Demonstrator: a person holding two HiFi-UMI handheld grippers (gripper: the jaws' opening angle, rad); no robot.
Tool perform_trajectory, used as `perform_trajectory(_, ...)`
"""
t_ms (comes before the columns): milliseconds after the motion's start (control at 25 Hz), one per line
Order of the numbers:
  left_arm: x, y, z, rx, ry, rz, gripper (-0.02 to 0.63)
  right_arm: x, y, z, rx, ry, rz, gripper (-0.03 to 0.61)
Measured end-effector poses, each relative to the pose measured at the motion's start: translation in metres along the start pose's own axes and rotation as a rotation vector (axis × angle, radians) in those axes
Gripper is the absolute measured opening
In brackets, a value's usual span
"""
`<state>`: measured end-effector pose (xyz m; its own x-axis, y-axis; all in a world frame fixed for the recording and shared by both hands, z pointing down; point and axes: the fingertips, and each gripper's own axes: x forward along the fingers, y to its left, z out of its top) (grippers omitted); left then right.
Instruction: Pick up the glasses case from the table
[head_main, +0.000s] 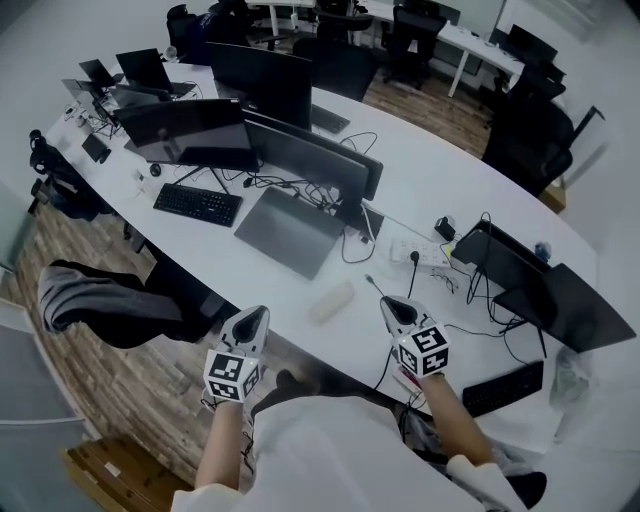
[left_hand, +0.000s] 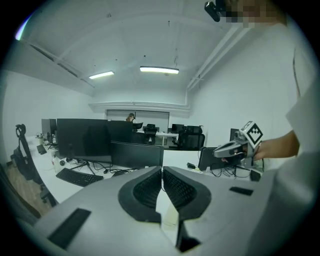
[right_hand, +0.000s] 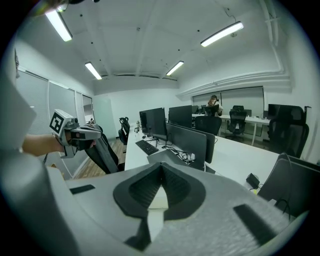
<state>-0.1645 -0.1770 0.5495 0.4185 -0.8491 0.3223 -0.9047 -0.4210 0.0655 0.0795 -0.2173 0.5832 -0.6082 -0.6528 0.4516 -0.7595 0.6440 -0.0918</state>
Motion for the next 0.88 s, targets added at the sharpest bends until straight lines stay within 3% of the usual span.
perform_trajectory(320,0.032,0.012,0.011,0.034,0.003,-0.084,0.012,0.003,-0.016,0.002,0.039,-0.005,-0.08,0.0)
perform_trajectory(880,0.091,0.058,0.04,0.093,0.009,-0.308,0.012,0.018,-0.017,0.026,0.113,-0.017,-0.297,0.0)
